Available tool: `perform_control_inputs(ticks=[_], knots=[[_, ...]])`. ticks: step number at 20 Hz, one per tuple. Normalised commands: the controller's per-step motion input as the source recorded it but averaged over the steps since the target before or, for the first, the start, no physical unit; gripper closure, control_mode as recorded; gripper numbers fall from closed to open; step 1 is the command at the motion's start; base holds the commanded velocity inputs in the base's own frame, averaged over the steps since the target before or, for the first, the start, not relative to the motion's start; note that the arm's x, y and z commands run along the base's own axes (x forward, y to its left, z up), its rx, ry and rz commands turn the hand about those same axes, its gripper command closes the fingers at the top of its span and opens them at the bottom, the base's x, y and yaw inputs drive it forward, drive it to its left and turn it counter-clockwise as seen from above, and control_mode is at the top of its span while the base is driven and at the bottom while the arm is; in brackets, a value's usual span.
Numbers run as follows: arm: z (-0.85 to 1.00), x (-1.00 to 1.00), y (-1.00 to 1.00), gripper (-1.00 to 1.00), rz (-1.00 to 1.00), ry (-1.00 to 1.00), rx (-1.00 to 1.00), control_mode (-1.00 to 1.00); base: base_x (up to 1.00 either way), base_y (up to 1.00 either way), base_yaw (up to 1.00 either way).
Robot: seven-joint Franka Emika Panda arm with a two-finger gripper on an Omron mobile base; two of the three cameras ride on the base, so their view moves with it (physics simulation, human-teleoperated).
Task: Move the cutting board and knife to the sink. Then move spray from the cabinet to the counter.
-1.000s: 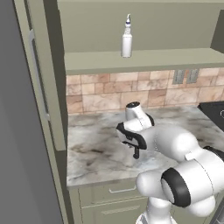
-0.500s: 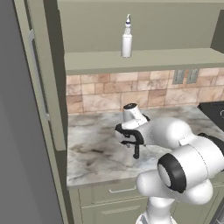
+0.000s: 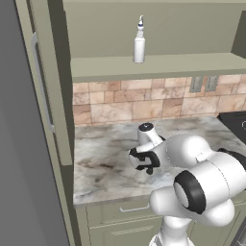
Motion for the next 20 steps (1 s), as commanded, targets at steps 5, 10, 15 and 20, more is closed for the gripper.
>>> perform_control_inputs(ticks=[5,10,15,20], knots=[[-0.13,0.0,-0.09,-1.0,-0.01,0.0,0.05,-1.0,0.0,0.0,0.0],[-0.09,0.05,-0.02,-1.0,-0.01,0.0,0.04,-1.0,0.0,0.0,0.0],[-0.1,0.02,0.0,-1.0,0.0,0.0,0.03,-1.0,0.0,0.0,0.0],[-0.08,0.0,0.0,-1.0,0.0,0.0,0.02,-1.0,0.0,0.0,0.0]])
